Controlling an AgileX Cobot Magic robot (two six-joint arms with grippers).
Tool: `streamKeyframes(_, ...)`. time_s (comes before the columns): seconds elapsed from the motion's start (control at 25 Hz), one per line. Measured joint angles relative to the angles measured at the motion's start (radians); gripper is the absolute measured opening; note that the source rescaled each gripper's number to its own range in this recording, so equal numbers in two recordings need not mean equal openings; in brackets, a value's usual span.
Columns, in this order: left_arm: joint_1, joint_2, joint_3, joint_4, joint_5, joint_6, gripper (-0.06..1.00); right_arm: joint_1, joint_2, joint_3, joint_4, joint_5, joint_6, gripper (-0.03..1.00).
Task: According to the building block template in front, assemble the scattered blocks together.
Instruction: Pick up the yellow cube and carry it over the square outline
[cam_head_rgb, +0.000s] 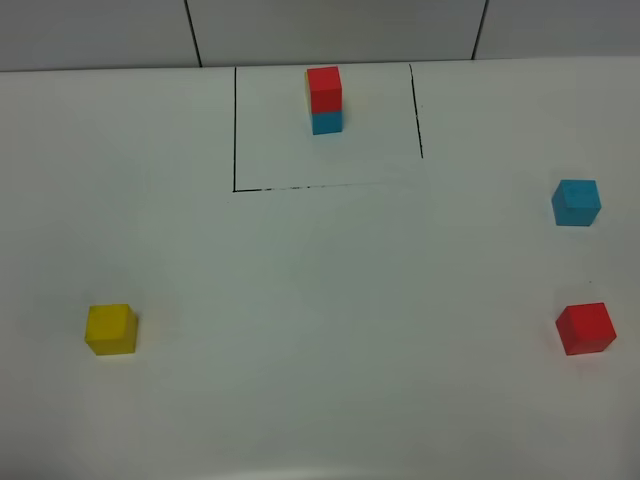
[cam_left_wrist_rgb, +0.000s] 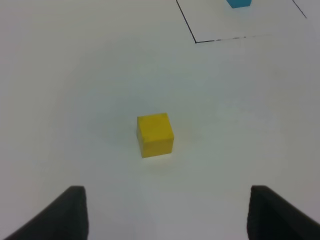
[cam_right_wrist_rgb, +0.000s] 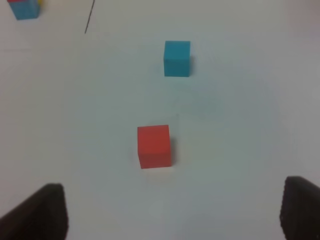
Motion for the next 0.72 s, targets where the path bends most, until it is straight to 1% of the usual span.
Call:
streamKeyframes(0.2, 0.000, 0.001, 0.000, 0.001, -0.002, 0.000, 0.44, 0.000, 0.000, 0.000, 0.000, 0.000, 0.000, 0.73)
streamKeyframes(0.24, 0.000, 0.003, -0.001, 0.003, -0.005, 0.000, 0.45, 0.000, 0.000, 0.000, 0.000, 0.000, 0.000, 0.73)
streamKeyframes(0.32, 0.000, 0.016, -0.009, 0.004, -0.018, 0.002, 0.50, 0.000, 0.000, 0.000, 0.000, 0.000, 0.000, 0.73)
streamKeyframes(0.44, 0.000, 0.070, -0.015, 0.004, -0.051, 0.028, 0.65, 0.000, 0.000, 0.000, 0.000, 0.000, 0.000, 0.73)
streamKeyframes(0.48, 0.000, 0.096, -0.017, 0.003, -0.060, 0.040, 0.73, 0.000, 0.000, 0.000, 0.000, 0.000, 0.000, 0.73)
streamKeyframes(0.56, 0.000, 0.146, -0.020, 0.003, -0.083, 0.051, 0.85, 0.000, 0.000, 0.000, 0.000, 0.000, 0.000, 0.73)
streamKeyframes(0.64, 0.000, 0.222, -0.020, 0.002, -0.118, 0.052, 0.94, 0.000, 0.000, 0.000, 0.000, 0.000, 0.000, 0.73)
streamKeyframes(0.72, 0.000, 0.295, -0.020, 0.000, -0.157, 0.051, 0.98, 0.000, 0.000, 0.000, 0.000, 0.000, 0.000, 0.73)
